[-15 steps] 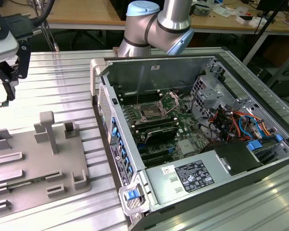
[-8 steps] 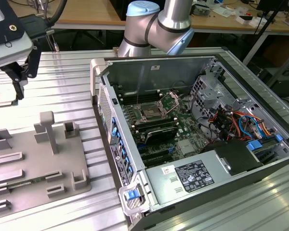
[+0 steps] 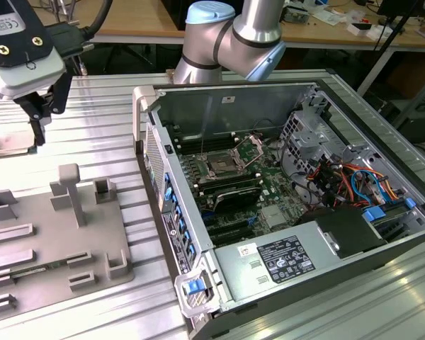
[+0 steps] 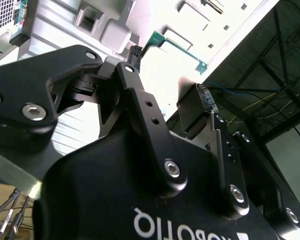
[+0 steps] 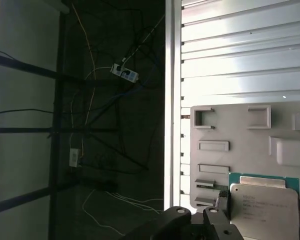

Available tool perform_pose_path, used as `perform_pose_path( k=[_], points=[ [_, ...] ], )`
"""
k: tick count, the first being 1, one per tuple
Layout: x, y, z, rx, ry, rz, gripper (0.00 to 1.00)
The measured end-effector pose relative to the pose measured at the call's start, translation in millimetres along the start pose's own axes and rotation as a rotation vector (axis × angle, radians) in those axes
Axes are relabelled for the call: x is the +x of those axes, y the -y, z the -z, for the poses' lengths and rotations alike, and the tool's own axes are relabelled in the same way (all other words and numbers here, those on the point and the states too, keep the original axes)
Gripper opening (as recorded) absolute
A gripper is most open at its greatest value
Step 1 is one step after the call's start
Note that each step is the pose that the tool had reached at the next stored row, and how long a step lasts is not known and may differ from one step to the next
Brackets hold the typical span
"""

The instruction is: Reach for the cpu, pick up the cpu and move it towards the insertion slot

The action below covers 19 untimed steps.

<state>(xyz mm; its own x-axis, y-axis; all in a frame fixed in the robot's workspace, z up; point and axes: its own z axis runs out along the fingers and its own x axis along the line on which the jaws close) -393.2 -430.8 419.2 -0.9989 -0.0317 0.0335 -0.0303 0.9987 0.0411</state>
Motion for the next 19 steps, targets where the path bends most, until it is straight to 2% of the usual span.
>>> perform_pose_path(
  k=[19],
  points=[
    [-20.5, 0.6, 0.7, 0.0000, 0.0000, 0.000, 0.55]
  ],
)
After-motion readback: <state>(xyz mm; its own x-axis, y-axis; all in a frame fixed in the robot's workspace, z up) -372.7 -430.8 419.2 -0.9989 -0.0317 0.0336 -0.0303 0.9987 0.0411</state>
